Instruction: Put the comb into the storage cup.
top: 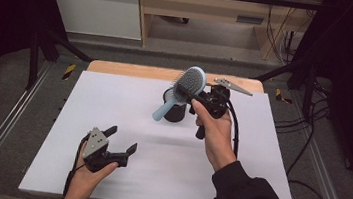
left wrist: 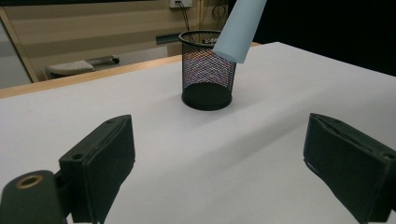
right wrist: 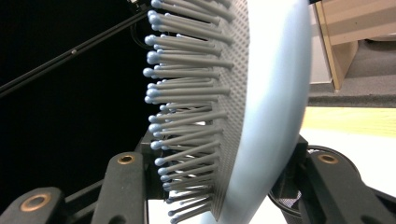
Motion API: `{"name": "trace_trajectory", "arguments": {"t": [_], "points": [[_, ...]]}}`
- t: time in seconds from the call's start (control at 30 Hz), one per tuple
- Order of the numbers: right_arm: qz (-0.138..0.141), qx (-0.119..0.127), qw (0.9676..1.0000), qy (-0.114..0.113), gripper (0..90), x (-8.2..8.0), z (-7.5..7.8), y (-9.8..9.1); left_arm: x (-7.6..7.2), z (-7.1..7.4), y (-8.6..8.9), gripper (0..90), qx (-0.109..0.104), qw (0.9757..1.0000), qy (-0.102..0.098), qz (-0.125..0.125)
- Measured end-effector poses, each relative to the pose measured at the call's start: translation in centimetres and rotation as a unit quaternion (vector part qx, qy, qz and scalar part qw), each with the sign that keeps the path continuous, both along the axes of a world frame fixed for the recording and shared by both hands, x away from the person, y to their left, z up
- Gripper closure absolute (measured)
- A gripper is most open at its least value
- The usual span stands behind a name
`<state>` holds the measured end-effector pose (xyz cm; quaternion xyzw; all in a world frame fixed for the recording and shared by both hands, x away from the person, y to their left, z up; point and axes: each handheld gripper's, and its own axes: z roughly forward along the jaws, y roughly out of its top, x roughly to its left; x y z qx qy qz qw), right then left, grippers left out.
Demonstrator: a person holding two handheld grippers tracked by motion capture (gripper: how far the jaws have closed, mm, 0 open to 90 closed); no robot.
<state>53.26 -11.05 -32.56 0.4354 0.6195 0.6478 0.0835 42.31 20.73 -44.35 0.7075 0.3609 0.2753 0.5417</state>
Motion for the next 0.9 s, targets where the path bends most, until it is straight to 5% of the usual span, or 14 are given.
{"name": "trace_trajectory", "arguments": {"t": [0.9], "points": [[-0.023,0.012,0.9997,-0.002,51.2,0.93,0.68,-0.51,-0.03,0.14,0.23,8.8,-0.006,0.9999,-0.010,0.005]]}}
